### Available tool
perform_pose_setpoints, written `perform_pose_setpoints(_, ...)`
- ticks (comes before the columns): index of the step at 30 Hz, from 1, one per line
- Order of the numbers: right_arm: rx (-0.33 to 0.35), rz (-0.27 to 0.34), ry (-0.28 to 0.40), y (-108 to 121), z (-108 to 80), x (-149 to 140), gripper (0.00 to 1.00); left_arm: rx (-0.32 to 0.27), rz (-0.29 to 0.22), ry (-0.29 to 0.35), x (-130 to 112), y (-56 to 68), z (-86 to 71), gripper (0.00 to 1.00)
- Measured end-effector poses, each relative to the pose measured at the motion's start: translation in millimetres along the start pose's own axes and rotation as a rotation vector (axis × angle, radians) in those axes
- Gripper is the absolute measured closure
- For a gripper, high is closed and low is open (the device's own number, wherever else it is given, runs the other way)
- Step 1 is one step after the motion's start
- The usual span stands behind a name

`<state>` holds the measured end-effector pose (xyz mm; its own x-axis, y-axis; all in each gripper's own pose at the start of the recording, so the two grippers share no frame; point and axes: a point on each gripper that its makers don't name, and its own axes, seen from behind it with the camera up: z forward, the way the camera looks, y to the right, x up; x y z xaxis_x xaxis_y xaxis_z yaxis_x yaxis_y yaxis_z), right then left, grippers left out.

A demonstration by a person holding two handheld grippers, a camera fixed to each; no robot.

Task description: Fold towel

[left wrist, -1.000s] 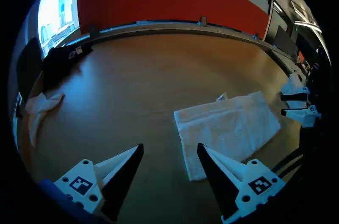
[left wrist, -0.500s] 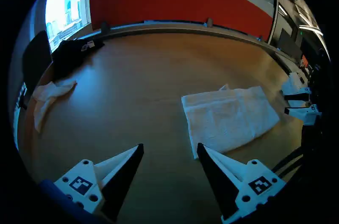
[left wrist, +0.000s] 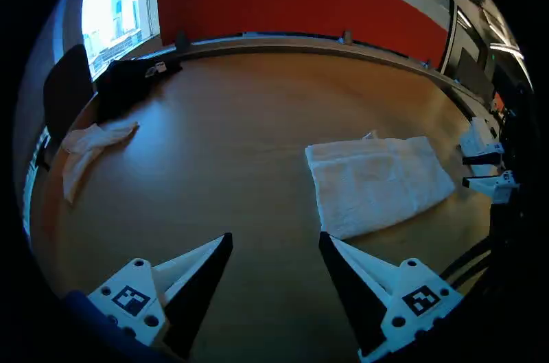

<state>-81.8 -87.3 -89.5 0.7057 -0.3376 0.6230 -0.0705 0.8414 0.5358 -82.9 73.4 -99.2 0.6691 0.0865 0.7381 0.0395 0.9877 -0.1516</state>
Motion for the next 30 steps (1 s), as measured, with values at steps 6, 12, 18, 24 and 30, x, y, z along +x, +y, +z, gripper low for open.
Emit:
perform_pose_setpoints(6,0.023,-0.015,-0.032,-3.4,2.9,-13.8,0.17,0.02,-0.015,-0.004,-8.2,-8.3,-9.5,0.06)
perform_pose_setpoints(12,0.04,-0.037,-0.059,-6.3,4.9,-23.8,0.33,0.036,-0.023,-0.009,-15.3,-18.2,-16.3,0.06)
perform_pose_setpoints(18,0.038,-0.052,-0.072,-5.7,8.9,-28.1,0.33,0.043,-0.033,-0.011,-19.4,-23.2,-21.7,0.06)
perform_pose_setpoints(24,0.044,-0.063,-0.09,-6.2,13.0,-34.1,0.36,0.045,-0.031,-0.01,-20.8,-25.6,-25.1,0.06)
perform_pose_setpoints(30,0.057,-0.068,-0.116,-8.3,18.0,-42.3,0.56,0.046,-0.038,-0.008,-21.3,-27.3,-26.9,0.06)
